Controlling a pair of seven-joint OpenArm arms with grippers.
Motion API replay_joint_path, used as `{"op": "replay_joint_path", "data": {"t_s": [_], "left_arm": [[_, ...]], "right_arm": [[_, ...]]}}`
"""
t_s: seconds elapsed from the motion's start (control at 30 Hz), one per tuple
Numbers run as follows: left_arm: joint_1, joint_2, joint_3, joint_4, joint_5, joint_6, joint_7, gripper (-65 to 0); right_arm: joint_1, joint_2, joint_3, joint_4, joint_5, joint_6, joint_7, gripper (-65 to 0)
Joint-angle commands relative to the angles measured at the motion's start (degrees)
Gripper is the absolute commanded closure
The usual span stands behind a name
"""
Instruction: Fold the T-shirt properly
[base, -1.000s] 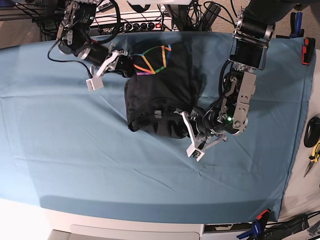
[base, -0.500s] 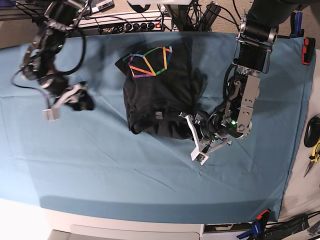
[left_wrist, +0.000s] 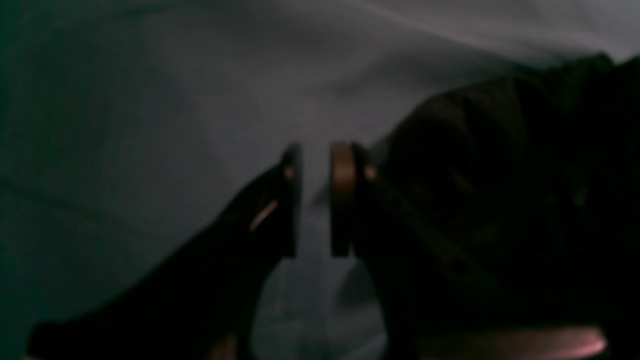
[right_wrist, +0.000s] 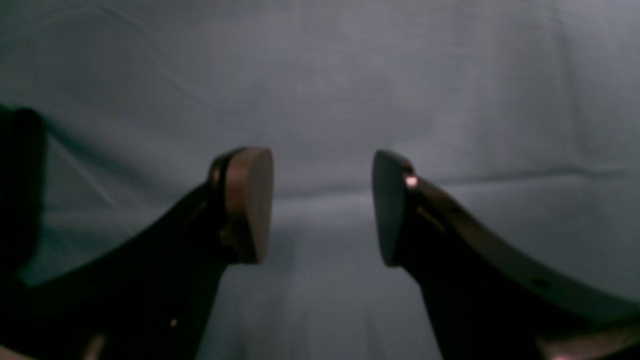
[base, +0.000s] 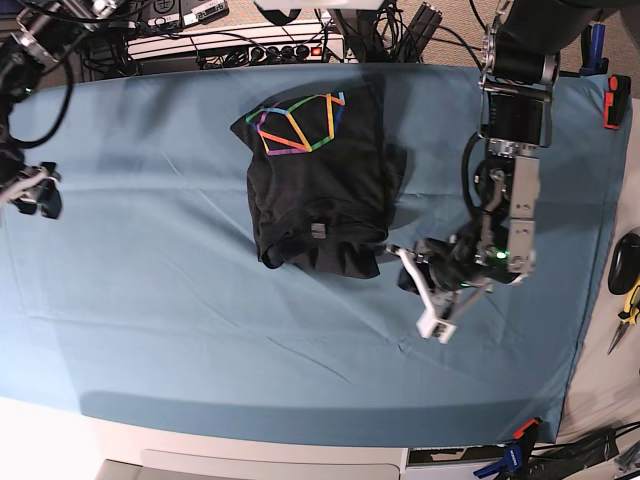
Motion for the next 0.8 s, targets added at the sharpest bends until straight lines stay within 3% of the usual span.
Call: {"op": "replay_joint_path", "data": {"t_s": [0.0, 0.17, 0.33, 0.6, 0.77], "left_arm": [[-1.6, -1.1, -1.3, 1.1, -1.7, -0.9, -0.1, -11.7], [-0.8, -7.2, -3.8, 2.3, -4.2, -1.0, 5.5, -11.7], [7.2, -13.9, -3.8, 10.8, -7.0, -0.6, 5.6, -11.6], [30.2, -14.2, -3.8, 34.2, -4.3, -0.9, 3.9, -11.6], [46.1, -14.2, -3.8, 45.4, -0.3, 0.8, 3.7, -11.6]], "right_arm": [[-0.3, 2.7, 0.8, 1.0, 1.5, -0.1, 0.3, -32.2], [-6.7, 9.1, 0.9, 1.0, 5.2, -0.1, -6.1, -32.1], [-14.4, 12.3, 3.9, 1.0, 9.4, -0.1, -6.4, -32.1], [-26.8, 12.6, 15.6, 1.0, 18.2, 0.2, -6.4, -32.1], [-32.9, 12.4, 19.8, 1.0, 25.2, 1.2, -6.4, -32.1]]}}
